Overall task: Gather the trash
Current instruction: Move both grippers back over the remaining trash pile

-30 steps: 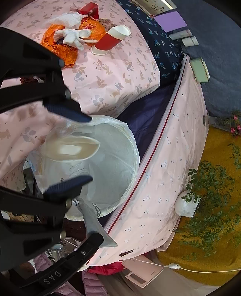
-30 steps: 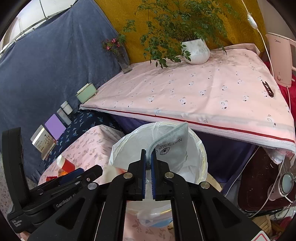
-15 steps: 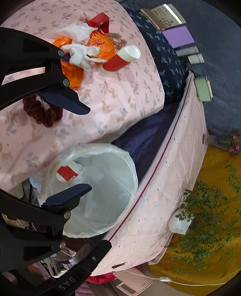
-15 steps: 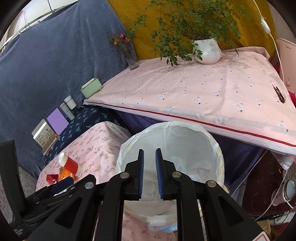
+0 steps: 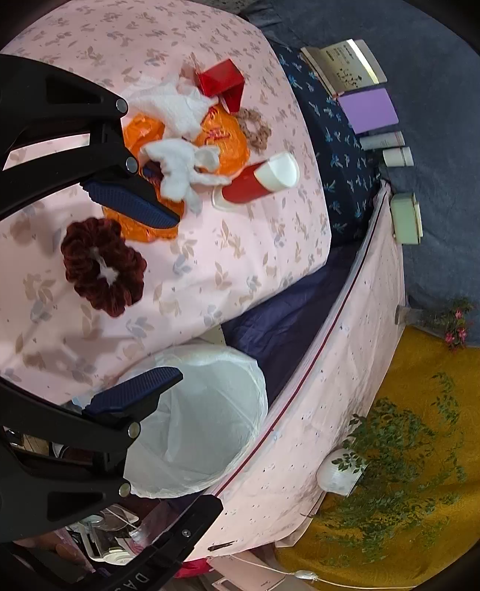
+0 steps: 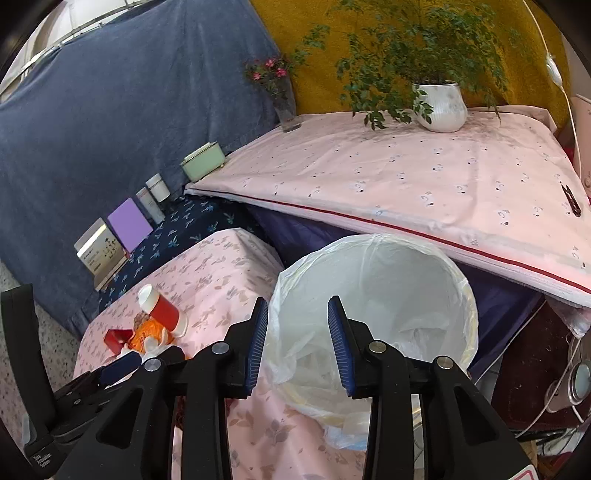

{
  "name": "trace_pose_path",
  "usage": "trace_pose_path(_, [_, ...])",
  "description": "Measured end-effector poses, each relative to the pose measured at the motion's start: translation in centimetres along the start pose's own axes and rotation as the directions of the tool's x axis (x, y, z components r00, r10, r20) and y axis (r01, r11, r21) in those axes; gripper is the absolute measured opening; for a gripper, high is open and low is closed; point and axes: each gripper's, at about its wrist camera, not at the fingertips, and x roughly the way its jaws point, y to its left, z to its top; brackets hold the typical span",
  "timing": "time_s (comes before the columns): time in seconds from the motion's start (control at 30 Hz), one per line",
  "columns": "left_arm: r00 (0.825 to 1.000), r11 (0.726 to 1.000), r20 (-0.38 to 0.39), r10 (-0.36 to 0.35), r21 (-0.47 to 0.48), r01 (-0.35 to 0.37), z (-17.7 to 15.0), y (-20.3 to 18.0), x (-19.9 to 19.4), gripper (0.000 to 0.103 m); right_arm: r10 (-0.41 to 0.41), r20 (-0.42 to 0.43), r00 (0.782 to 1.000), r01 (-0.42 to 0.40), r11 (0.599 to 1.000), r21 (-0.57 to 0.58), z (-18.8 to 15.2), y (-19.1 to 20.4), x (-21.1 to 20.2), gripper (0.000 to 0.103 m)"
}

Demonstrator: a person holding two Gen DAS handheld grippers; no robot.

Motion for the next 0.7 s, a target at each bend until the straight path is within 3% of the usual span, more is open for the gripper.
trace_pose_path(0.7, [0.987, 0.973, -0.002, 0.162, -0.164, -0.160, -4.1, 10.5, -3.2, 0.076, 0.083, -0.100, 0.992, -0.094, 0.989, -0.114, -4.1, 6.7, 0.3, 0.040])
